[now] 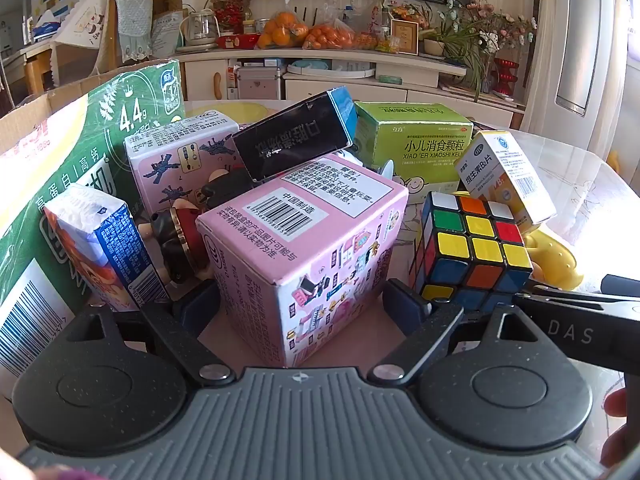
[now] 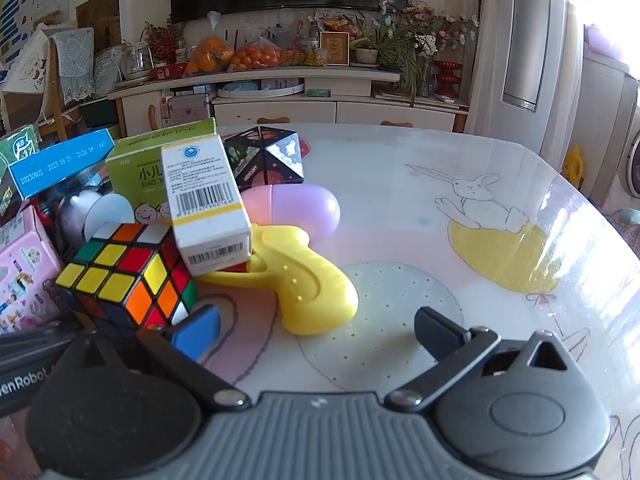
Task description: Organize rigid objects
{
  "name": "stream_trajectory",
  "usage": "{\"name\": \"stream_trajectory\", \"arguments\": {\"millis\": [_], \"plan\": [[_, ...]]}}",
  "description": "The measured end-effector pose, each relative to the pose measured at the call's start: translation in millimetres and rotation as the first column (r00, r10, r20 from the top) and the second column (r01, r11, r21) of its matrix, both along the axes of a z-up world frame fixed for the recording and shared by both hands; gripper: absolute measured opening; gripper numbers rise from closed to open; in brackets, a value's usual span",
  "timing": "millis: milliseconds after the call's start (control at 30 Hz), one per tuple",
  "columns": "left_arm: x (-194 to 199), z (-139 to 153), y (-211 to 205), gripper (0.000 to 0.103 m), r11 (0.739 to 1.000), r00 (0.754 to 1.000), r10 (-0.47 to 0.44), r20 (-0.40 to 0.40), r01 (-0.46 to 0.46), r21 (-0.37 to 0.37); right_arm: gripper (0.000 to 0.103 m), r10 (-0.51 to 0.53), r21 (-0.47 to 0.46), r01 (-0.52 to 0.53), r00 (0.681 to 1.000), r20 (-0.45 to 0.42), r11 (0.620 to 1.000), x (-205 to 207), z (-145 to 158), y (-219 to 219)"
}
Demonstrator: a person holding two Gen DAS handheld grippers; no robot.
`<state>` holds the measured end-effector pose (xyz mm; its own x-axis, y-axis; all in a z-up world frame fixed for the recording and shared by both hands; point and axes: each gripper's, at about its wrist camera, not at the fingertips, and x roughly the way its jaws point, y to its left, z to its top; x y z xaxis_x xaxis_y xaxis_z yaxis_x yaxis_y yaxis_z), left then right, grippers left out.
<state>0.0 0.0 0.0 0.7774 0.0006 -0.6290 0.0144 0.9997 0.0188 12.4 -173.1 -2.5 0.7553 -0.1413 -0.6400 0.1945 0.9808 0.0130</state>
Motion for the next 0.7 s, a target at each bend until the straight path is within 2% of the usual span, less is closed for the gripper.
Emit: {"name": "stream_trajectory", "arguments": {"millis": [400, 467, 700], "plan": [[-27.2, 1.5, 8.3, 0.103, 0.999, 0.999, -0.036, -0.005, 0.036, -0.004, 0.102, 0.048, -0.003, -0.048, 0.999, -0.011, 0.999, -29.3, 1.5, 1.5], [-22.1, 0.1, 4.2, 0.103, 0.999, 0.999, -0.042, -0.008, 0.042, -0.001, 0.102, 0.056, -0.017, -0.056, 0.998, -0.012, 0.998, -31.4, 0.0, 0.1], [-39.6, 10.1, 9.8, 0.103, 0.997, 0.997, -0.075, 0.033, 0.075, -0.005, 0.102, 0.044, -0.058, -0.041, 0.998, 0.046, 0.997, -58.3, 16.5, 4.7]]}}
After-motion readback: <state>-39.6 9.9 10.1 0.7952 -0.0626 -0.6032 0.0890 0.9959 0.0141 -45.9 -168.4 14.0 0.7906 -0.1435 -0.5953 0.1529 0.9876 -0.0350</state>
